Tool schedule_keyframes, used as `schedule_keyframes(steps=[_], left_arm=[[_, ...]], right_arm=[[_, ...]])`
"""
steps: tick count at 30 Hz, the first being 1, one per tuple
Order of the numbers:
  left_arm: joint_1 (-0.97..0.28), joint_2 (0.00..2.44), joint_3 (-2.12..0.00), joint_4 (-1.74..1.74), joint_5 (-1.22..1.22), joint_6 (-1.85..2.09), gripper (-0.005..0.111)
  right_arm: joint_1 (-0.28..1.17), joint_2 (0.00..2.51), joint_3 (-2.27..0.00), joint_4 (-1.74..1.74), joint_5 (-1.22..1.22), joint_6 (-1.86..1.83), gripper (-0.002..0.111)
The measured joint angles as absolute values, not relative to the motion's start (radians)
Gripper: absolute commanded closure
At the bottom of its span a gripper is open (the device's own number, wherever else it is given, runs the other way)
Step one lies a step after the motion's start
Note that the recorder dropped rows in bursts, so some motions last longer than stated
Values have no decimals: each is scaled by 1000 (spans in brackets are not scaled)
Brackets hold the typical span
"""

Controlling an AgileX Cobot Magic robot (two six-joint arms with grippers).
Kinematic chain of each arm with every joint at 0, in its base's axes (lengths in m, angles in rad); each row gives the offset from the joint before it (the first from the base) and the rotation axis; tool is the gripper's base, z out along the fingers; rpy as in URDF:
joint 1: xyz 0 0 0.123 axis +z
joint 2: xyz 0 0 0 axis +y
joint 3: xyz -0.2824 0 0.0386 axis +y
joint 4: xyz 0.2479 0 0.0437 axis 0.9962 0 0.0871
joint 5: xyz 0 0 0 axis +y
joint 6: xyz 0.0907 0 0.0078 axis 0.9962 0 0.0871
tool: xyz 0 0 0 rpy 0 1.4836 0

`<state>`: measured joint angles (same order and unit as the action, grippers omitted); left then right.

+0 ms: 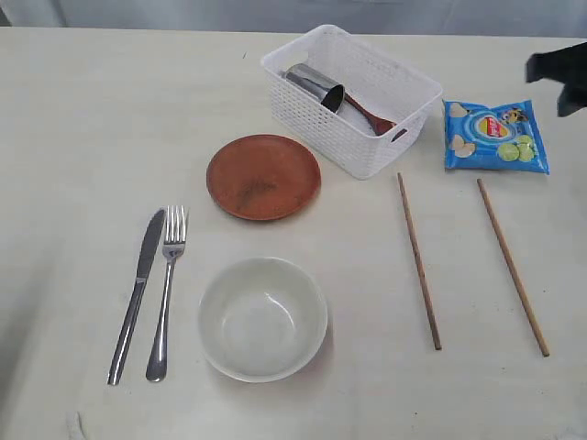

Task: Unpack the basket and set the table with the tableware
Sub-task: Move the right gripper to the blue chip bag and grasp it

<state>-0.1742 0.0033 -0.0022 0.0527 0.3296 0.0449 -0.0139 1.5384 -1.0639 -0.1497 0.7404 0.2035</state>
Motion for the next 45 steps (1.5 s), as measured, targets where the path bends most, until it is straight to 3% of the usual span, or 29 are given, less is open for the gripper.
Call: schedule_keyframes(steps=[4, 8, 21, 33, 35, 40, 45], left_arm=[[-174, 3, -2, 53, 330, 45, 107], [-174, 3, -2, 53, 330, 45, 107], [-174, 3, -2, 53, 330, 45, 107], [-174, 3, -2, 53, 330, 45, 107], [-174, 3, -2, 53, 330, 45, 107], [-174, 3, -2, 53, 330, 45, 107], [-174, 3, -2, 53, 330, 45, 107]], right_arm=[[-237, 1686, -1141, 245, 787, -67, 62], [-331, 1839, -1230, 441, 844, -289, 62], [-339, 2126, -1483, 592, 860, -558, 62], [-330, 2233, -1527, 641, 918, -671, 62], [-323, 2236, -1527, 643, 926, -673, 69], [-307, 2238, -1527, 643, 947, -677, 109], [-307, 2230, -1528, 643, 975, -696, 109]])
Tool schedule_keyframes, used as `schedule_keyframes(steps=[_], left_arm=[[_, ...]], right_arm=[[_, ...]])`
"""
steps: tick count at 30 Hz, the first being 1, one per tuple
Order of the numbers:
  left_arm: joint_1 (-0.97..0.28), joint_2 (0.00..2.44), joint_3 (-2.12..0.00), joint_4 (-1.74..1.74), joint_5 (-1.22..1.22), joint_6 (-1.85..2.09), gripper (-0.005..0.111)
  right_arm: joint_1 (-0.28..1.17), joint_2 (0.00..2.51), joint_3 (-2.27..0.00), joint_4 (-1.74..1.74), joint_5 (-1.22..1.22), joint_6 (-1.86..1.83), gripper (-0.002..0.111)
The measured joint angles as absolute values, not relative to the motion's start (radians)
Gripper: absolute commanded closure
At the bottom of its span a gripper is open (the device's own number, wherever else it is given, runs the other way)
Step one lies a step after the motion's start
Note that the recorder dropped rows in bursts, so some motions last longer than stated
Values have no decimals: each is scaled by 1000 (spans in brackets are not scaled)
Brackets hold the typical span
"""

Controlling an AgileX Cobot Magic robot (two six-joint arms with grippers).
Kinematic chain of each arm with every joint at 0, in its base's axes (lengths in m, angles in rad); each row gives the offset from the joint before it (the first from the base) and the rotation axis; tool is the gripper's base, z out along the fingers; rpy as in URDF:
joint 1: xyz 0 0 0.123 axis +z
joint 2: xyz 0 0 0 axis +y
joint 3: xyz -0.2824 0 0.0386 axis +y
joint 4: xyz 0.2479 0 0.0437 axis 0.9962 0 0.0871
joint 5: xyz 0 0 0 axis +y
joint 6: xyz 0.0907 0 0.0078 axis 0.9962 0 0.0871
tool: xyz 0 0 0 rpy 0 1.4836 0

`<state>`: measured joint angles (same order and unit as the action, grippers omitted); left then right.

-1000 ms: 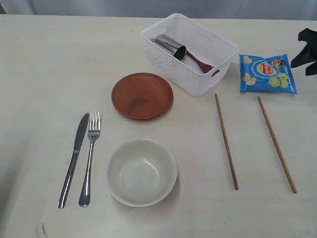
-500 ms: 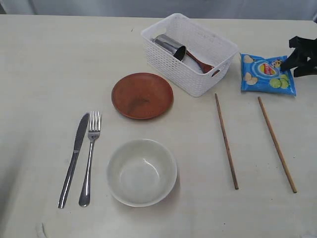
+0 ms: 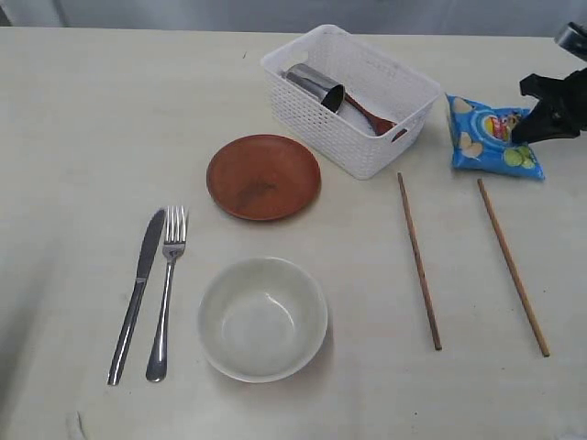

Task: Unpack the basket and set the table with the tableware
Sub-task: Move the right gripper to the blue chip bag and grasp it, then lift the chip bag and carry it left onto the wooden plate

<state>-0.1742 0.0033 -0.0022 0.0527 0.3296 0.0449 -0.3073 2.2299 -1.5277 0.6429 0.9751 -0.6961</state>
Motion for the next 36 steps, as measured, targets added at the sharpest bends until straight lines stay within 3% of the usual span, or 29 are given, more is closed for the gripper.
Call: schedule_keyframes(steps=[12, 22, 28, 36], left_arm=[[-174, 3, -2, 53, 330, 45, 107], [-174, 3, -2, 53, 330, 45, 107], [-174, 3, -2, 53, 330, 45, 107], [-174, 3, -2, 53, 330, 45, 107]], right_arm=[[-303, 1888, -1520, 629, 1167, -583, 109], [-239, 1628, -1336, 800, 1199, -540, 109], [-46, 1607, -1256, 853, 1174, -500, 109], [243, 1677, -1243, 871, 941, -402, 109]])
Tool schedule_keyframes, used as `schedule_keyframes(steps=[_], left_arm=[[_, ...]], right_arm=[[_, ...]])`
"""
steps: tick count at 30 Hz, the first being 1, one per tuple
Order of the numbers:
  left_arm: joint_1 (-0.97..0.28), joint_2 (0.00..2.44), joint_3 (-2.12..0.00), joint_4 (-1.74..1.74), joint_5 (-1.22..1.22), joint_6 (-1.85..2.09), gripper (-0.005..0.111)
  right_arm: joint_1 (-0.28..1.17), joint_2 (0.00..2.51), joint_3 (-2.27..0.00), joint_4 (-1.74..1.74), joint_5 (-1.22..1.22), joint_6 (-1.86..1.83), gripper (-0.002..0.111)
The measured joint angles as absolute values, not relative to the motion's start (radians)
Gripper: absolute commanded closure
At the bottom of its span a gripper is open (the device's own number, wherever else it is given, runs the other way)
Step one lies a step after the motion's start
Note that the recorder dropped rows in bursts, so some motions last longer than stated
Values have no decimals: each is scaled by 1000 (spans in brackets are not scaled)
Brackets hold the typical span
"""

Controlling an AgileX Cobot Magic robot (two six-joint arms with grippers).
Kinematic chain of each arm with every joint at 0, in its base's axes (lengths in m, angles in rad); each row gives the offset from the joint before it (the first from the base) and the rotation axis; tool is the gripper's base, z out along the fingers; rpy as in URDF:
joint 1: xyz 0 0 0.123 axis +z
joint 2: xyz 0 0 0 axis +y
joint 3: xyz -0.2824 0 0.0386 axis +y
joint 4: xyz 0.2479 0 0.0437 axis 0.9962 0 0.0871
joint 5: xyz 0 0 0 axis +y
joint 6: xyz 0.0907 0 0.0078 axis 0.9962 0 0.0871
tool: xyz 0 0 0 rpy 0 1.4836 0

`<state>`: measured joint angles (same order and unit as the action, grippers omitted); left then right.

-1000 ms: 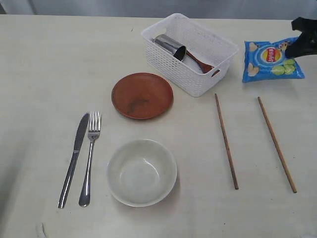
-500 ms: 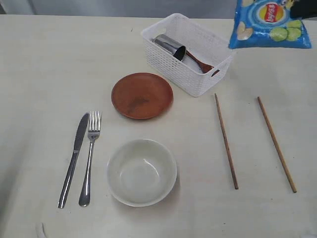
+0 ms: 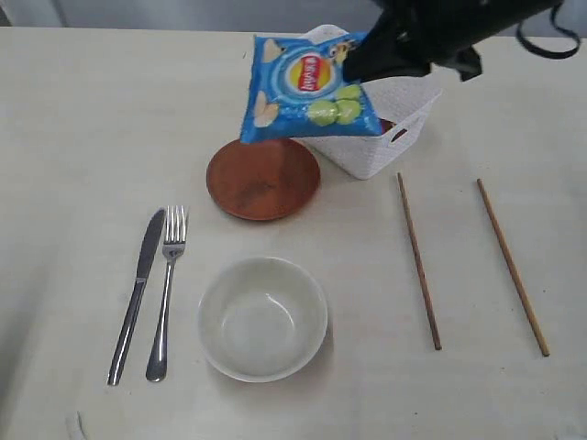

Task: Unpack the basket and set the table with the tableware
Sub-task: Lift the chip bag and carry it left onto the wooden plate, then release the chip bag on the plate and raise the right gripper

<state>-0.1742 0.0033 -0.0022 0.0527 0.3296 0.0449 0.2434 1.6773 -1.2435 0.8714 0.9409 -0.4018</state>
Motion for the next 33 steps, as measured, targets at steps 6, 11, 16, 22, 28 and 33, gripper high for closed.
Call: schedule_keyframes(steps=[6, 11, 16, 22, 28, 33], left_arm=[[-174, 3, -2, 53, 330, 45, 107], [-174, 3, -2, 53, 330, 45, 107], [-174, 3, -2, 53, 330, 45, 107], [-174, 3, -2, 53, 330, 45, 107], [-174, 3, -2, 53, 330, 45, 107], [-174, 3, -2, 53, 330, 45, 107]], right_arm=[[372, 1791, -1243, 878, 821, -370, 109], [420, 1880, -1243, 883, 688, -356, 109], [442, 1942, -1250, 897, 633, -349, 109], [452, 1990, -1277, 902, 634, -362, 108], [452, 1996, -1281, 904, 628, -372, 108], [452, 1996, -1283, 904, 630, -375, 82]])
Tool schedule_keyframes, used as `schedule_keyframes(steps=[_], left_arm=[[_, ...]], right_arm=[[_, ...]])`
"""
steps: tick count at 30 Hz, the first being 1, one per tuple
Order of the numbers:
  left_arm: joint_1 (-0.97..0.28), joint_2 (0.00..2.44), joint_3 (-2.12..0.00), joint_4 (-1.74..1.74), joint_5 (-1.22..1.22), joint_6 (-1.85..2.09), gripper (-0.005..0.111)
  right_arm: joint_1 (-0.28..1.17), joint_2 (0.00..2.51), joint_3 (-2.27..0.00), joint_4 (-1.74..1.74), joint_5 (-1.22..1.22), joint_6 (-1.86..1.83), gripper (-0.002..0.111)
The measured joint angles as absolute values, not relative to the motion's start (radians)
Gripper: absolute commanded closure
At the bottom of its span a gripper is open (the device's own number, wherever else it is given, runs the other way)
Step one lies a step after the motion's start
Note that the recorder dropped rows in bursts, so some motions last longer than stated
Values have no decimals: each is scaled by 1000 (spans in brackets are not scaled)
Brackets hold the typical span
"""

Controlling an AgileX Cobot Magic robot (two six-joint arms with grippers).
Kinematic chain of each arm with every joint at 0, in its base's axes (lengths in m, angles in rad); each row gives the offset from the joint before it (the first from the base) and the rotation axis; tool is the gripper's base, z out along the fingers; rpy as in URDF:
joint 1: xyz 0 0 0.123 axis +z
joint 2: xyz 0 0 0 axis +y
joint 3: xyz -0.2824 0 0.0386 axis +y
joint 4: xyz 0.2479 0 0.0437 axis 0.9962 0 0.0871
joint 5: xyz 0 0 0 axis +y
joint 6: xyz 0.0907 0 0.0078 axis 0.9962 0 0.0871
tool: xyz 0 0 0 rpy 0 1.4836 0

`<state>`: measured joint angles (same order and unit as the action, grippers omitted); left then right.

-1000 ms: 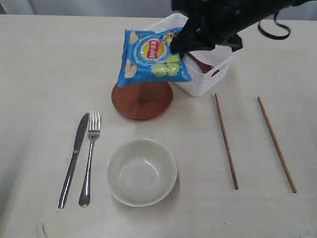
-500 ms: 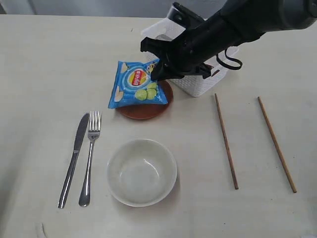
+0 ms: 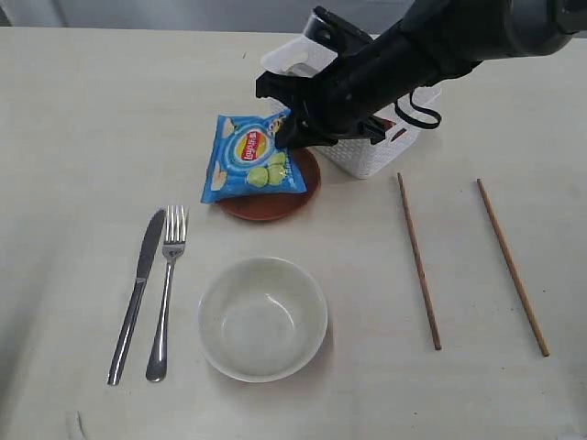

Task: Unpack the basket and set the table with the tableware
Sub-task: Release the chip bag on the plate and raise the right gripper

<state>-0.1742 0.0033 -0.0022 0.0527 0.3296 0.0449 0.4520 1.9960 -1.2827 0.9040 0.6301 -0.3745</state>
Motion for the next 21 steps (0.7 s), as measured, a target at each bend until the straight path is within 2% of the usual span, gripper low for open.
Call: schedule_keyframes(steps=[2, 3, 5, 9, 12, 15, 21], left_arm=[[-174, 3, -2, 53, 330, 45, 107], [-174, 3, -2, 53, 330, 45, 107], [-174, 3, -2, 53, 330, 45, 107], [-174, 3, -2, 53, 330, 45, 107], [-174, 3, -2, 53, 330, 45, 107], [-174, 3, -2, 53, 330, 45, 107], [-174, 3, -2, 53, 330, 45, 107]], right_arm=[[452, 1996, -1283, 902, 642, -377, 66], [452, 1996, -1283, 897, 647, -379, 63], [452, 1996, -1283, 887, 652, -379, 64], [452, 1990, -1283, 834, 654, -359, 75], [452, 1969, -1281, 705, 647, -287, 74], [452, 1928, -1281, 552, 660, -179, 68], [452, 1891, -1281, 408, 802, -99, 72]])
